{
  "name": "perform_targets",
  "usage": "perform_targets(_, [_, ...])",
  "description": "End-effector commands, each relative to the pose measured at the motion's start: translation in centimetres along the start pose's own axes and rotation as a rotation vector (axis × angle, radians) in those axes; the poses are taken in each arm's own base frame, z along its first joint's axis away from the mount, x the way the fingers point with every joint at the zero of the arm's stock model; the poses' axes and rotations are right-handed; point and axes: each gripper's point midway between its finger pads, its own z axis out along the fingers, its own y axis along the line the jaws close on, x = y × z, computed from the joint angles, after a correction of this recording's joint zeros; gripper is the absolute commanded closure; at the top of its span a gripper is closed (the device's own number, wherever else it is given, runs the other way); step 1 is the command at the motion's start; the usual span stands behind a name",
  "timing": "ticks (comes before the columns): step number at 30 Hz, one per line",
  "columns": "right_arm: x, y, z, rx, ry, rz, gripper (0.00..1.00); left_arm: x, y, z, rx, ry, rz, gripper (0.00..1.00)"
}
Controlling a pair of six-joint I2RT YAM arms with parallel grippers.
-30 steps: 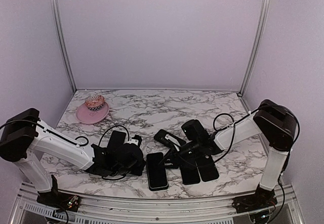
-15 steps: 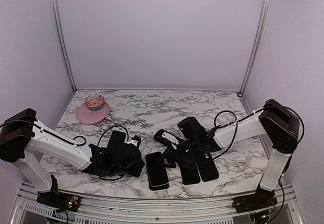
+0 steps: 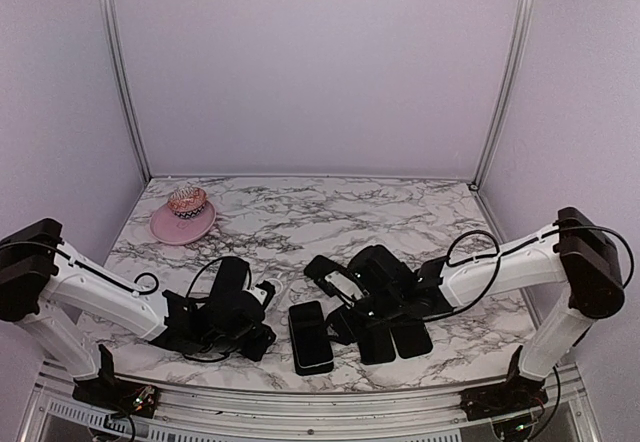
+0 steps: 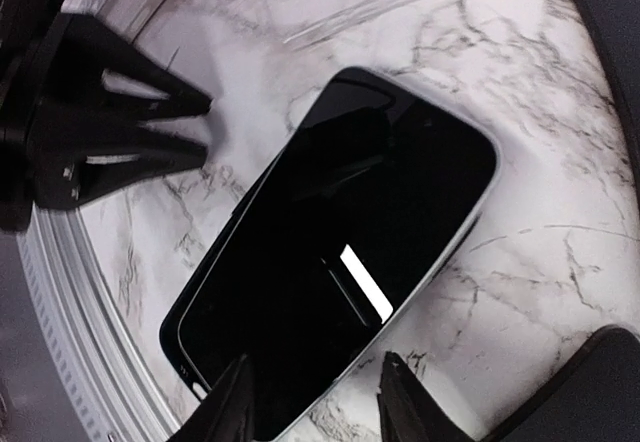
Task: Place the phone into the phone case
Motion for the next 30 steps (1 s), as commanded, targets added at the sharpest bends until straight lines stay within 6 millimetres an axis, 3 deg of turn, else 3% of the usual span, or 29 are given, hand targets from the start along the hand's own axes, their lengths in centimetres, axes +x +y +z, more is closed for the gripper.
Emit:
perform_targets(1, [1.2,-0.3,0.5,0.065,-0.004,0.165,0.65,1.0,-1.2,-0.9,0.105,0.016,0.077,0.71])
perform_targets(9, [1.8,-0.8,1.3,0.182,0.027,0.182,0.62,2.1,-2.9,-0.8,0.176,0.043,0.191,0.74])
perform_targets(13, [2.7,0.8,2.1,0.170,0.052,0.192,0.74,3.3,-3.4,-0.8,0.220,0.083,0.212,0.75])
perform_targets(18, [4.7,2.1,2.7,0.185,0.113,0.221,0.78,4.4,-4.3,-0.9,0.283,0.110,0.245,0.75])
perform_targets(30, [6.3,3.5,1.1,0.182,0.197,0.289,0.73,4.6,-5.2,-1.3,0.338,0.120,0.269,0.76])
